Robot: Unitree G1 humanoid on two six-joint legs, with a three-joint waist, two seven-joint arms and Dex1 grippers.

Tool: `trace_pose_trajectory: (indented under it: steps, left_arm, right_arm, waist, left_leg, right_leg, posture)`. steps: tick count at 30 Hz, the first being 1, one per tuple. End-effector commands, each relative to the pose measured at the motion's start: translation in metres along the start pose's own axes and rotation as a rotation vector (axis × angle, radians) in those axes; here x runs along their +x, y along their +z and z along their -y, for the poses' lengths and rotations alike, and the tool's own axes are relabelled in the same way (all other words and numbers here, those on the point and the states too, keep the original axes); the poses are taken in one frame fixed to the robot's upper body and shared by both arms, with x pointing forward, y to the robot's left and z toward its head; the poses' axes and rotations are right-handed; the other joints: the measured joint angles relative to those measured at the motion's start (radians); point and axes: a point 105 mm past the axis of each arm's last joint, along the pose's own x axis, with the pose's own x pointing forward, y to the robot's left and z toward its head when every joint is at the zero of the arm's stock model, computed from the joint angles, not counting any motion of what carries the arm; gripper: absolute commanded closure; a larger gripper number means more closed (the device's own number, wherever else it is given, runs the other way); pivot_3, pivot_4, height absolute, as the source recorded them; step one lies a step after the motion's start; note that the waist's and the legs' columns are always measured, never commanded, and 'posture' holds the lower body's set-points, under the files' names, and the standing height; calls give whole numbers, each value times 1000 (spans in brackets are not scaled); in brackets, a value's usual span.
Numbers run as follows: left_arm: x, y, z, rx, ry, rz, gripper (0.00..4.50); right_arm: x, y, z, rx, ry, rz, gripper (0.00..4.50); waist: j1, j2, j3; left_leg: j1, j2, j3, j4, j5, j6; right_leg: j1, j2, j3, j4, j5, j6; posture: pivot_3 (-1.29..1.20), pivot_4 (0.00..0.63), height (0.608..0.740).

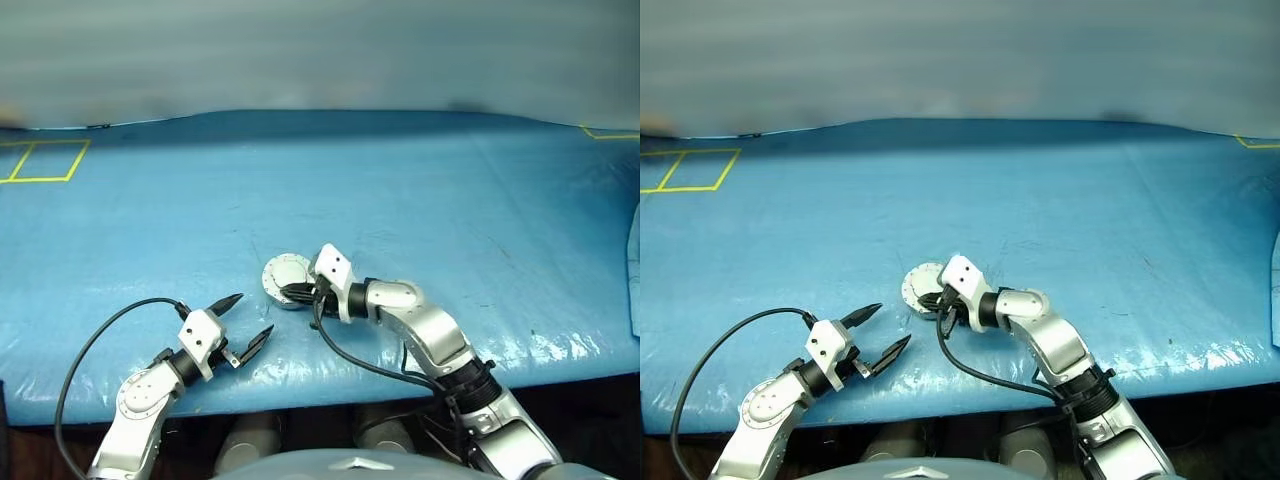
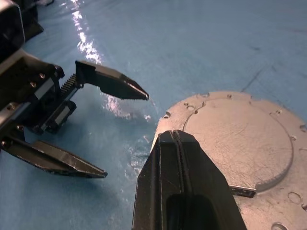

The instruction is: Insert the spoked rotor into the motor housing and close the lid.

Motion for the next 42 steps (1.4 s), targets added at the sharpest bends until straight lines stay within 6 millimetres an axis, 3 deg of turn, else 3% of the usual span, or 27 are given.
trace_pose_trajectory:
  steps: [1, 9, 27, 30, 33, 42]
  left_arm:
    - [2, 8, 1, 15, -9, 35, 37]
    - [3, 8, 0, 18, -13, 37, 37]
    - [3, 8, 1, 19, -14, 33, 37]
    - [3, 8, 1, 19, -13, 31, 37]
    - [3, 8, 1, 19, -14, 30, 37]
    - [2, 7, 0, 22, -9, 25, 37]
  right_arm:
    - [-8, 28, 5, -33, -30, 96, 4097]
    - [-2, 21, 15, -50, -98, 77, 1583]
    - [10, -5, 15, 23, -113, 28, 1583]
    - [9, -3, 14, 2, -114, 35, 981]
    - [10, -3, 14, -41, -123, 36, 24]
    - [12, -15, 10, -125, -120, -5, 24]
  waist:
    - [0, 0, 0]
    - [0, 0, 0]
    - [-1, 0, 0]
    - [-1, 0, 0]
    - [-1, 0, 0]
    - [-1, 0, 0]
  left_leg:
    - [0, 0, 0, 0, 0, 0]
    - [0, 0, 0, 0, 0, 0]
    - [0, 0, 0, 0, 0, 0]
    - [0, 0, 0, 0, 0, 0]
    - [0, 0, 0, 0, 0, 0]
    - [0, 0, 0, 0, 0, 0]
  right_leg:
    - [0, 0, 0, 0, 0, 0]
    - [0, 0, 0, 0, 0, -1]
    - [0, 0, 0, 0, 0, -1]
    - [0, 0, 0, 0, 0, -1]
    - [0, 0, 0, 0, 0, -1]
    - [0, 0, 0, 0, 0, -1]
  posture:
    - [0, 150, 740]
    - [0, 150, 740]
    - [0, 150, 740]
    - [0, 150, 740]
    - [0, 150, 740]
    - [0, 150, 740]
